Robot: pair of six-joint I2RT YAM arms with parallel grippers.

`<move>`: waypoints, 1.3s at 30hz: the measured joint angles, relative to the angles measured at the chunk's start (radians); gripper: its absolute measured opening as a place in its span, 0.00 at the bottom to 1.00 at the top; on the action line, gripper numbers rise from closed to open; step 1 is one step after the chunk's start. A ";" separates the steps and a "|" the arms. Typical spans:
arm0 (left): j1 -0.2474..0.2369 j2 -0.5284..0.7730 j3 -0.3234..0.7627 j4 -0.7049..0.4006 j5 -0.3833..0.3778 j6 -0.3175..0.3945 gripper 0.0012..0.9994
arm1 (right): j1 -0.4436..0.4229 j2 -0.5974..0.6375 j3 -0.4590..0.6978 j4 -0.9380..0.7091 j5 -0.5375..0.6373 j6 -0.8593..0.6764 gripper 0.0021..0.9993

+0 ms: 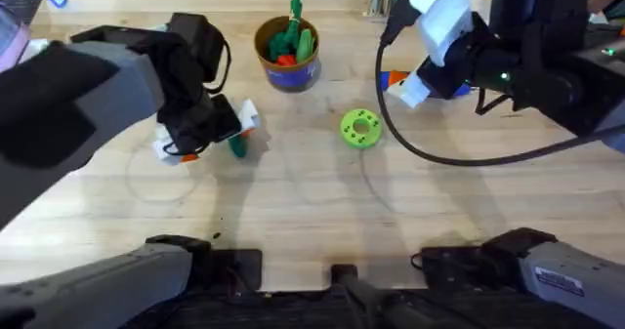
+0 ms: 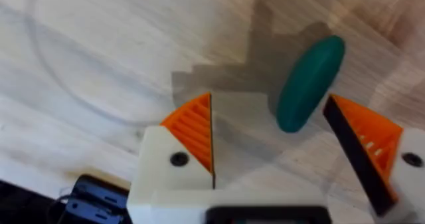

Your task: Pick up the gripper from the table and insert it into the empty holder that is missing its gripper. Then pick up a screw, insert it into the mounting hole, and use the screwdriver to tighten it. Finally, clean up the table by picking up the vegetable and placing it into the bucket.

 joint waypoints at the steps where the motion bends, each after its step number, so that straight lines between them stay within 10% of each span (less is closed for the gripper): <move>1: -0.008 0.025 0.000 0.016 0.014 0.011 0.99 | 0.000 0.000 0.000 0.000 0.000 0.000 0.99; 14: -0.035 0.165 0.019 0.053 0.073 0.079 0.93 | 0.000 0.000 0.000 0.000 0.000 0.000 0.99; 18: -0.037 0.174 0.026 0.066 0.098 0.082 0.63 | 0.000 0.000 0.000 0.000 0.000 0.000 0.99; 23: -0.037 0.177 0.032 0.069 0.105 0.087 0.02 | 0.000 0.000 0.000 0.000 0.000 0.000 0.99; 39: -0.037 0.034 0.317 -0.036 0.116 0.117 0.02 | 0.000 0.000 0.000 0.000 0.000 0.000 0.99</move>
